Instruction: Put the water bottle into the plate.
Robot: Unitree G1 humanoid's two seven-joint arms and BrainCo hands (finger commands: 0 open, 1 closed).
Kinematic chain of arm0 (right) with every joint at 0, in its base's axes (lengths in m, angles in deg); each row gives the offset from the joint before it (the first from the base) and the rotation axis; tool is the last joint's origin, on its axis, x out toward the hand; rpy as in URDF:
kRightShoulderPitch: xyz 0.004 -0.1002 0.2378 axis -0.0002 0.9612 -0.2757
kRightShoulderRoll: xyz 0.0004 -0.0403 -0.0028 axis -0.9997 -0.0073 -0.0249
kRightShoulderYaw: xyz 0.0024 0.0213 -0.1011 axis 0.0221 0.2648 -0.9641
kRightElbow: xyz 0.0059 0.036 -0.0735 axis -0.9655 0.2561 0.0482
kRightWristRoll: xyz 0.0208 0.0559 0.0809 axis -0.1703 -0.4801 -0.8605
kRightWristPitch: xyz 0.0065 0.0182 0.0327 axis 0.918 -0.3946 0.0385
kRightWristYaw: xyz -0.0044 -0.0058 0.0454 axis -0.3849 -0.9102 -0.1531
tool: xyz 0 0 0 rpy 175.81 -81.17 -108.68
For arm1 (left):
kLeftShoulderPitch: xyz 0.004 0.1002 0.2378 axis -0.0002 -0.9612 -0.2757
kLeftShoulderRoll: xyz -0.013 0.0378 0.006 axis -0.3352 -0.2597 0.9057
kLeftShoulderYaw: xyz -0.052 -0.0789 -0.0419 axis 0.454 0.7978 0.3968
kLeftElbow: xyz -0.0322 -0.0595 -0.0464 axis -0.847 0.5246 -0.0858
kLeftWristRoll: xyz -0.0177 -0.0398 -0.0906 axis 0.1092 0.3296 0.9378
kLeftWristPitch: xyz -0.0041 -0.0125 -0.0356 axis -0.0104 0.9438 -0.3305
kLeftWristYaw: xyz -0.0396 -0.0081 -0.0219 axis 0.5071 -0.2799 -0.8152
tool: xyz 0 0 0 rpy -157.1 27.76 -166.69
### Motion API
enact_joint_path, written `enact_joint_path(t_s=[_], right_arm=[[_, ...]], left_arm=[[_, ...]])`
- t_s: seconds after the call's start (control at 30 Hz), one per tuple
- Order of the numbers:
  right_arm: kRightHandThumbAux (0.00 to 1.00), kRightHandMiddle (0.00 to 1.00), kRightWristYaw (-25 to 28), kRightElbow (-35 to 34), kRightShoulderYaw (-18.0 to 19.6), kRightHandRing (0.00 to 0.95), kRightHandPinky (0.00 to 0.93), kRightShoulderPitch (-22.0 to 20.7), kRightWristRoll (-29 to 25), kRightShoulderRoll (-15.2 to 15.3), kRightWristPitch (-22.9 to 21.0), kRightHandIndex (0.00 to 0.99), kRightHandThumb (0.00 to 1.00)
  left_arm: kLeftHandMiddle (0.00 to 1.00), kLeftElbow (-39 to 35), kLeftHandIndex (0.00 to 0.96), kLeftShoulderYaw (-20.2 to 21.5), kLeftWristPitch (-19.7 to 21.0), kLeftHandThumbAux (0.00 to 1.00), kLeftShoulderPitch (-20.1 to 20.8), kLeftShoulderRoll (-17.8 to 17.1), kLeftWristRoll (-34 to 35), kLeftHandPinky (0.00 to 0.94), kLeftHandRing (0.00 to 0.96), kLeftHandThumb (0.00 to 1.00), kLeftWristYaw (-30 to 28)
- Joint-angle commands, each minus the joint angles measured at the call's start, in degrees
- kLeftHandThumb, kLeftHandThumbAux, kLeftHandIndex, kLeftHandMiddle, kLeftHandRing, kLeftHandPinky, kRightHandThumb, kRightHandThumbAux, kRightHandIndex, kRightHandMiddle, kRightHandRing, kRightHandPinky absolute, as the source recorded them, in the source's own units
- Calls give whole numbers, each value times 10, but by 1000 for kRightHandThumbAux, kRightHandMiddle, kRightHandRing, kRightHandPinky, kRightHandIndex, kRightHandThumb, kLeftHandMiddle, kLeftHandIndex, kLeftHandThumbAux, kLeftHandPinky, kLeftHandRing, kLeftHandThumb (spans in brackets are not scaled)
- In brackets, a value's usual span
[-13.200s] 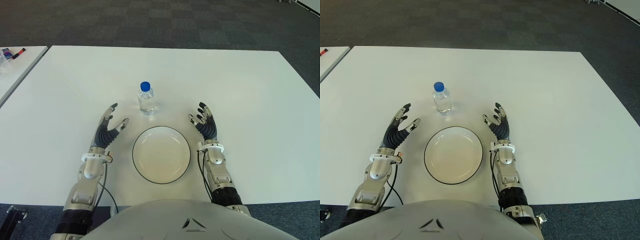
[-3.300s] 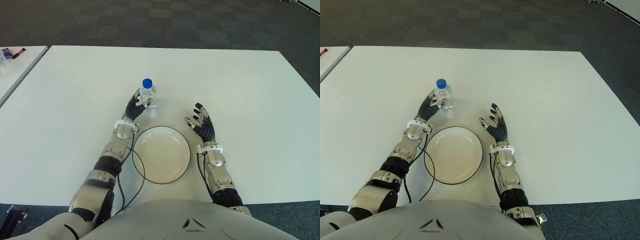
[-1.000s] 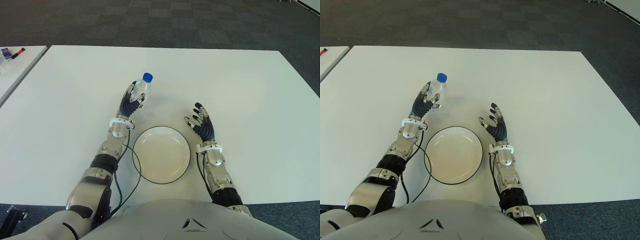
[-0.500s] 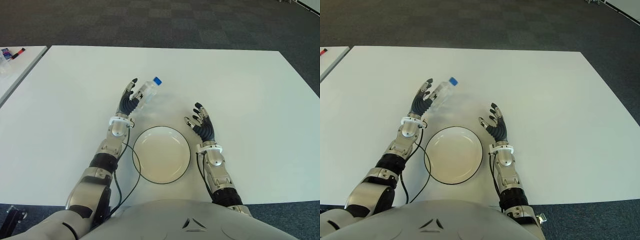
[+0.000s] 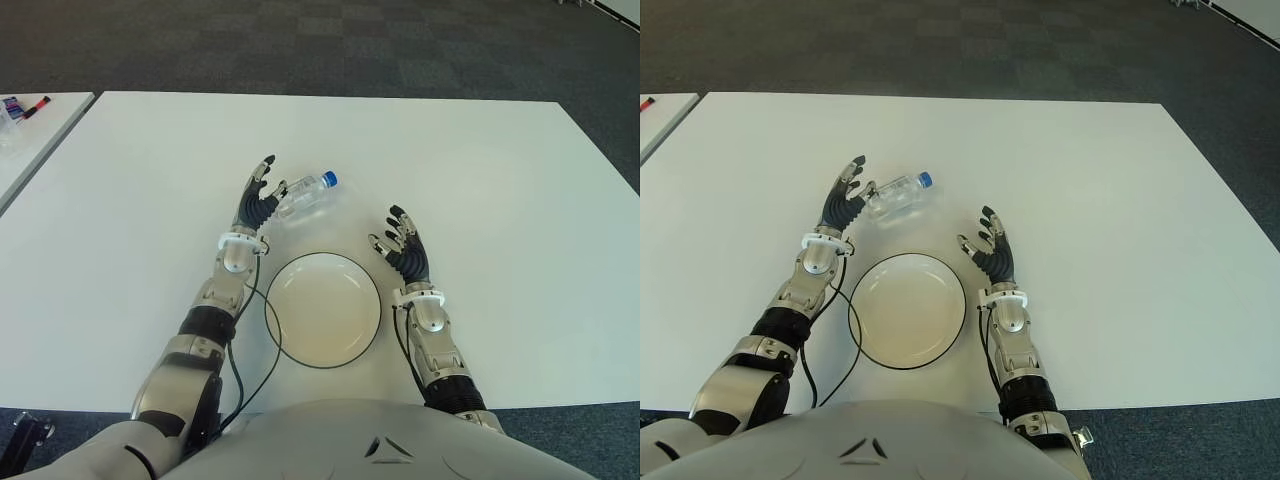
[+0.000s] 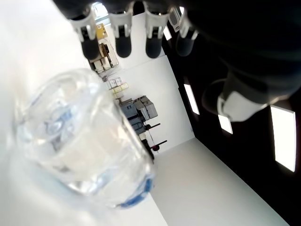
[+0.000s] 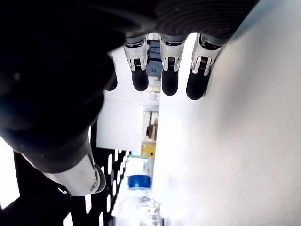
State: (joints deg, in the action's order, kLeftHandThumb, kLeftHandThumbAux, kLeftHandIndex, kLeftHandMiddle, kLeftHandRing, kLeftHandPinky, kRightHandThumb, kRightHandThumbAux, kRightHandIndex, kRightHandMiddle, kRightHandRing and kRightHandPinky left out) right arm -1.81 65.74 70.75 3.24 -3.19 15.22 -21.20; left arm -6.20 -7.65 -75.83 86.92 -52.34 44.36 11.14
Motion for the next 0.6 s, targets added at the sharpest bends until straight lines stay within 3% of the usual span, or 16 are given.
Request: enact_joint_path(t_s=[0.03, 0.6], right_arm=[[781, 90, 3, 18, 1, 91, 127, 11, -2, 0, -20, 75, 265], [792, 90, 2, 23, 2, 94, 134, 9, -3, -1, -17, 77, 258]], left_arm=[[0, 1, 0, -4, 10, 476, -7, -5, -3, 33, 0, 579, -6], [0, -16, 0, -7, 27, 471, -15, -7, -22, 61, 5, 574, 7]])
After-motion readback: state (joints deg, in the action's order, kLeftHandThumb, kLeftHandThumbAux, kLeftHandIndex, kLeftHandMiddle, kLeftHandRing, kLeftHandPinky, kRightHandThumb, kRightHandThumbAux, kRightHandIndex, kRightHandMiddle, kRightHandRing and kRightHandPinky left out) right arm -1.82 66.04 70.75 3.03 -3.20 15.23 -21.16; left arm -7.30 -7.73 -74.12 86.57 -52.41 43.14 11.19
